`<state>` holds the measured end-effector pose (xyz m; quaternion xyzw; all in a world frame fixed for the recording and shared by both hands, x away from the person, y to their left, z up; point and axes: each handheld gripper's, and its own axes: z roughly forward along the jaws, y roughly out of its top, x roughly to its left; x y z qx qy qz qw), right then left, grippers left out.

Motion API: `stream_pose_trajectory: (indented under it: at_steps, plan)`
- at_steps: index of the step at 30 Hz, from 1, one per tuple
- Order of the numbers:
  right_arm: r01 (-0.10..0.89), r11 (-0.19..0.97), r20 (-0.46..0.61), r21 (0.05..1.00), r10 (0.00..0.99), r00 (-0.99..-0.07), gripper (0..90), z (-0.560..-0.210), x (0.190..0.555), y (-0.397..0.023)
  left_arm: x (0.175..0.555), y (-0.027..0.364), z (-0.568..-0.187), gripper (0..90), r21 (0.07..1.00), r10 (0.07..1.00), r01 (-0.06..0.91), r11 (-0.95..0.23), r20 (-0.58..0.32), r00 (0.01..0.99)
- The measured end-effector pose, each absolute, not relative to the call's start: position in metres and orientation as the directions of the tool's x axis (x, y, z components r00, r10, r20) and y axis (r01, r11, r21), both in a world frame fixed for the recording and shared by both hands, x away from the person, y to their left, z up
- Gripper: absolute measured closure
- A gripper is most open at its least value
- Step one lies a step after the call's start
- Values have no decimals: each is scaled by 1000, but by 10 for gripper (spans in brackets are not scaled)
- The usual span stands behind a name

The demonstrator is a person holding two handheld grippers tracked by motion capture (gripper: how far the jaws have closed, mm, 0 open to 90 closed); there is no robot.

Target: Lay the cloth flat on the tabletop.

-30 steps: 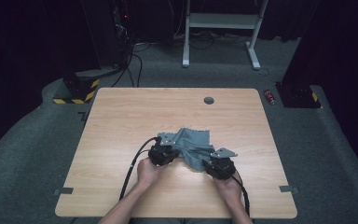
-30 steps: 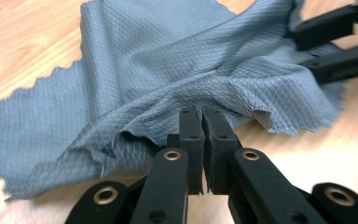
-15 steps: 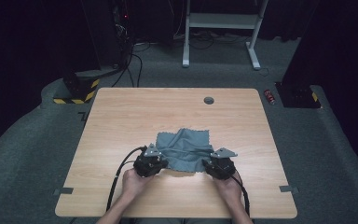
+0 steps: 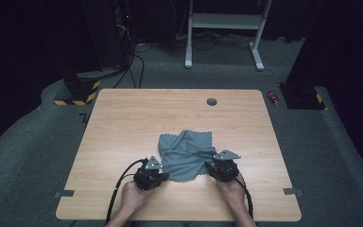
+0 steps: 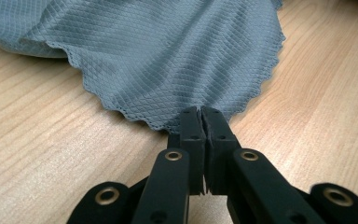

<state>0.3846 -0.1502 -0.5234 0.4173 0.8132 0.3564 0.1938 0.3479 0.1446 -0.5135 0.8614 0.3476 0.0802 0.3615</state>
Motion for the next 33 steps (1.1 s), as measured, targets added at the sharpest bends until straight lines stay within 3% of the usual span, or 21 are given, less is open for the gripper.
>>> stream_pose_trajectory:
  at_steps: [4, 7, 12, 15, 20, 26, 33]
  plan:
    - [542, 396, -15, 741, 817, -577, 592, -523, 385, -150, 346, 145, -512, 880, 680, 650, 532, -504, -107, 752]
    - [530, 411, -12, 741, 798, -602, 764, -523, 382, -152, 345, 149, -507, 882, 689, 656, 532, -493, -107, 747]
    - [527, 444, -9, 725, 771, -637, 865, -520, 376, -152, 346, 162, -503, 872, 695, 672, 550, -463, -129, 729]
    - [531, 449, -3, 719, 766, -643, 864, -519, 371, -152, 346, 168, -504, 826, 699, 695, 573, -429, -151, 703]
    - [529, 437, 27, 728, 752, -659, 840, -514, 364, -153, 349, 171, -504, 668, 718, 742, 594, -363, -162, 650]
    - [508, 450, 8, 735, 743, -669, 813, -506, 357, -155, 360, 160, -511, 528, 714, 792, 599, -363, -102, 601]
    - [548, 404, 7, 732, 801, -599, 689, -509, 358, -169, 362, 158, -519, 494, 723, 818, 584, -369, -45, 573]
